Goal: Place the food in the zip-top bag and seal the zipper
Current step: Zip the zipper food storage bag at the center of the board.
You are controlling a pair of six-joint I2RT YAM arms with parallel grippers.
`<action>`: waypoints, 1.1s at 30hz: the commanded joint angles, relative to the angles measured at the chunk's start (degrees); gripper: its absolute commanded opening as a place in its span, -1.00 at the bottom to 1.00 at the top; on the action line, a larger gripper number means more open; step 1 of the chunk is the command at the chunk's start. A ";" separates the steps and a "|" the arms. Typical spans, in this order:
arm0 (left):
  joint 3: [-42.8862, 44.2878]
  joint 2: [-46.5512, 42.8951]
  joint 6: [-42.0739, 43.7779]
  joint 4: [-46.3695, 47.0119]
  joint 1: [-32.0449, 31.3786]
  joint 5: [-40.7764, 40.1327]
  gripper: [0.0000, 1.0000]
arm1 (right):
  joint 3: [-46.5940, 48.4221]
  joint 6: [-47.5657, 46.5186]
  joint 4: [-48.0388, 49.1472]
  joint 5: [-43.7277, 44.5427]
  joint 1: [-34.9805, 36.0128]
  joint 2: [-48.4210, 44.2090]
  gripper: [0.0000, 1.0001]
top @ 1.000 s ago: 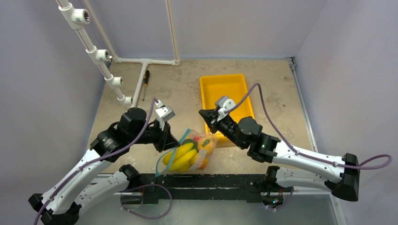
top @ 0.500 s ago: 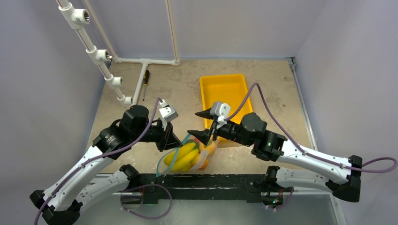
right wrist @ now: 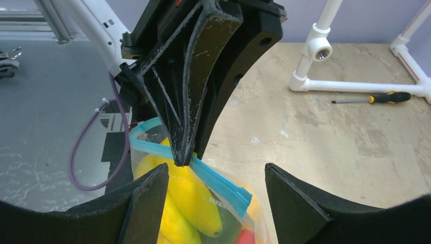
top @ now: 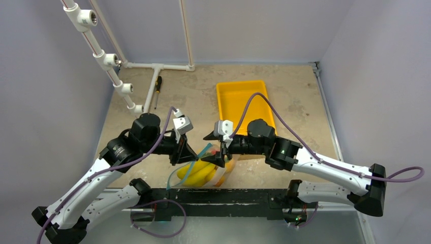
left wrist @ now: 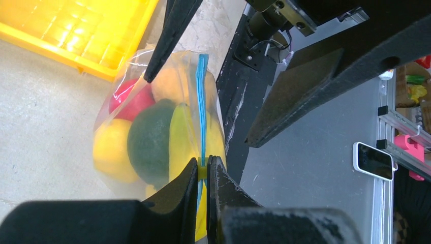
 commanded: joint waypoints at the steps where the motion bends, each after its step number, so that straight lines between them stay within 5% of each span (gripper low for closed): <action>1: 3.20 -0.96 1.16 2.65 -0.11 2.57 -1.00 | 1.12 -1.80 0.33 -5.45 -0.54 1.10 0.39; 9: 3.23 -0.72 1.09 2.93 -0.15 2.95 -1.00 | 0.69 -1.85 1.28 -9.16 -0.90 3.41 -0.04; 16: 2.74 -0.60 1.10 3.09 -0.16 2.91 -1.00 | 0.04 -1.12 3.84 -9.57 -0.99 3.71 -1.00; 33: 2.34 0.36 -2.49 1.65 -0.12 -3.96 -1.00 | -1.81 4.32 9.36 12.75 -1.11 0.09 -1.00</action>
